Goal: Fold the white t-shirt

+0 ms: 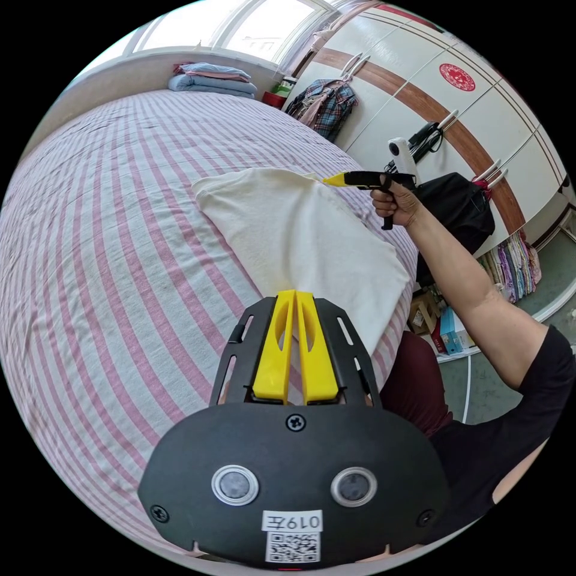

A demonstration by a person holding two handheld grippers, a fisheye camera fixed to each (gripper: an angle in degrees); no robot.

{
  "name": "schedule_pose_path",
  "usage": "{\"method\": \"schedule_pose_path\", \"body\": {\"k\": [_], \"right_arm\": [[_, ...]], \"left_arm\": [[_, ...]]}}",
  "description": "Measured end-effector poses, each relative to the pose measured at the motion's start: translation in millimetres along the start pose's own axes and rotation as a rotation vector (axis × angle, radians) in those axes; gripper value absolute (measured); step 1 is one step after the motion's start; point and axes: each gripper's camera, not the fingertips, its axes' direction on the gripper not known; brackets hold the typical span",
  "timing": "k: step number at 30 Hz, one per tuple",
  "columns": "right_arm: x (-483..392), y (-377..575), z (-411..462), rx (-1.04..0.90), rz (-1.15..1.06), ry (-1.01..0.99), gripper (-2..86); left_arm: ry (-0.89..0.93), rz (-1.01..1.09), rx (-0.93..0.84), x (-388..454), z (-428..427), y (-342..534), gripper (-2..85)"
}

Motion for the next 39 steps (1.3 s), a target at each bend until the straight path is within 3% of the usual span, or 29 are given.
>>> {"method": "schedule_pose_path", "body": {"k": [5,8,11,16,22,24,27,29,31,34,39], "right_arm": [[-26,40,19,-0.037,-0.018,0.016,5.5],[-42,62,39,-0.083,0.001,0.119,0.1],[-75,93,37,-0.007,-0.031,0.152,-0.7],[-240,207,23,0.331,-0.262,0.38,-0.9],[-372,326,102,0.351,-0.212,0.739,0.4],[-378,350,105,0.377,-0.106,0.71,4.0],[-372,379,102,0.362,0.075,0.515,8.0],[-377,392,114,0.299,0.073,0.501,8.2],[-403,406,144,0.221,-0.031,0.692,9.2],[-450,427,192,0.165,-0.279,0.924,10.6],[-514,462,282,0.089,-0.763,1.318,9.7]], "left_arm": [[-0.002,0.0,-0.001,25,-17,2,1.1],[0.0,0.0,-0.003,42,-27,2,1.1],[-0.001,0.004,-0.001,62,-39,4,1.2],[0.002,0.047,0.099,108,-81,11,1.3],[-0.016,0.151,0.097,198,-111,27,1.4],[-0.073,0.16,0.057,231,-115,32,1.5],[-0.108,0.071,0.025,272,-123,58,1.8],[-0.077,0.015,0.04,302,-124,90,2.1],[-0.159,0.017,0.094,334,-127,115,2.6],[-0.454,0.171,0.206,412,-131,148,4.4],[-0.686,0.401,0.154,513,-110,156,7.3]]}}
